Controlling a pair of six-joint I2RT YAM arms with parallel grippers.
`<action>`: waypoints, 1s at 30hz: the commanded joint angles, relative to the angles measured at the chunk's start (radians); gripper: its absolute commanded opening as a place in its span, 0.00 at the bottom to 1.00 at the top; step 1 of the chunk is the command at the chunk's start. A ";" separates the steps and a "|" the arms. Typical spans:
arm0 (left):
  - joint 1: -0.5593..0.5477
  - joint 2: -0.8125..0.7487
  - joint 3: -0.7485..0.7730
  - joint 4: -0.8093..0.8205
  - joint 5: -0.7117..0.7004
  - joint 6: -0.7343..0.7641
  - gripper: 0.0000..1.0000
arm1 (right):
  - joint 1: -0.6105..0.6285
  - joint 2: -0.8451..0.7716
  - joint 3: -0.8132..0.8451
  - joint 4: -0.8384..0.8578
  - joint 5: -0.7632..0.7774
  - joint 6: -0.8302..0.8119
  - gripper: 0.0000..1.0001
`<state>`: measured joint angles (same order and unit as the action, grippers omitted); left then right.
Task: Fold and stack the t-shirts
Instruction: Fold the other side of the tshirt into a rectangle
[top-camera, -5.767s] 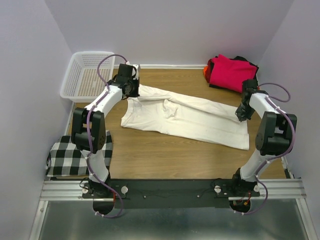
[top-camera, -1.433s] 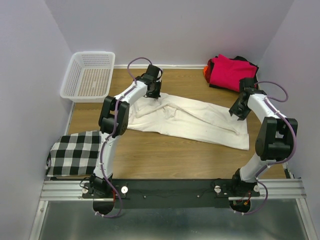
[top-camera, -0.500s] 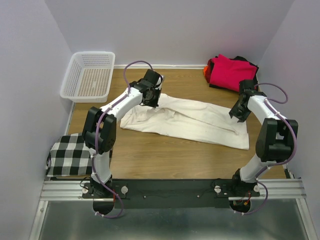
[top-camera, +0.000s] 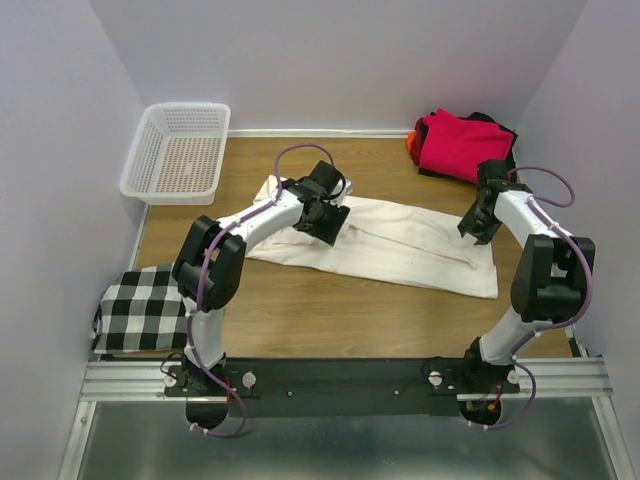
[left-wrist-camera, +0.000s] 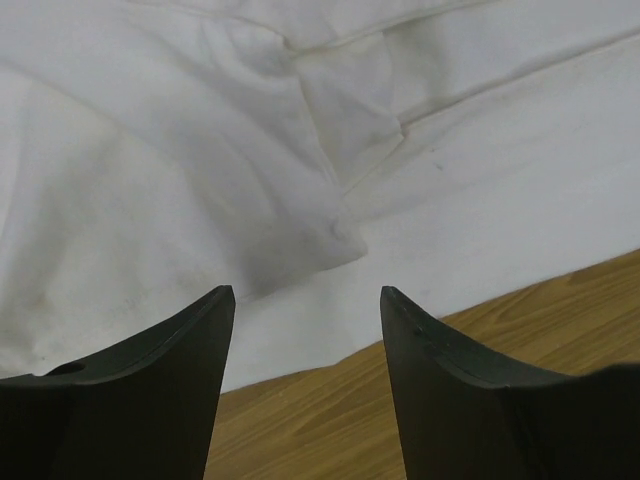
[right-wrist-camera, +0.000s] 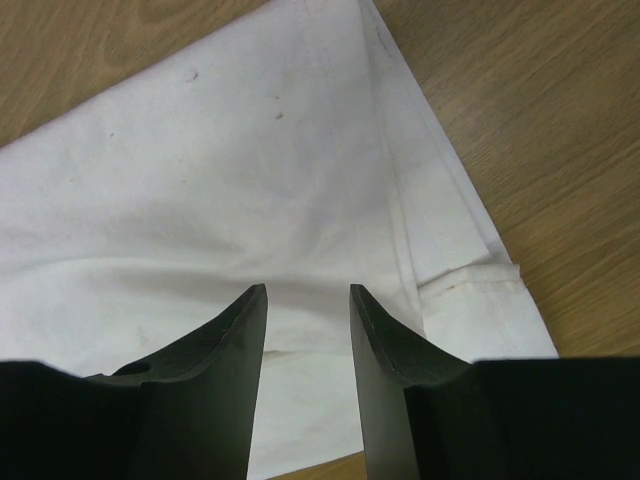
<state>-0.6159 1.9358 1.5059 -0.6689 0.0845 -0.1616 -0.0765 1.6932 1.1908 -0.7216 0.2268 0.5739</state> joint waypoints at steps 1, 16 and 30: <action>0.013 -0.069 0.023 0.026 -0.116 0.011 0.70 | 0.004 0.020 0.006 0.013 0.000 -0.012 0.47; 0.180 0.253 0.351 0.017 -0.111 -0.151 0.70 | 0.004 0.072 0.044 0.014 -0.040 -0.016 0.47; 0.343 0.434 0.496 -0.087 -0.089 -0.220 0.72 | 0.004 0.141 0.033 0.010 -0.057 -0.017 0.47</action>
<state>-0.3180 2.3402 1.9888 -0.7067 -0.0181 -0.3443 -0.0765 1.7996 1.2255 -0.7116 0.1768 0.5598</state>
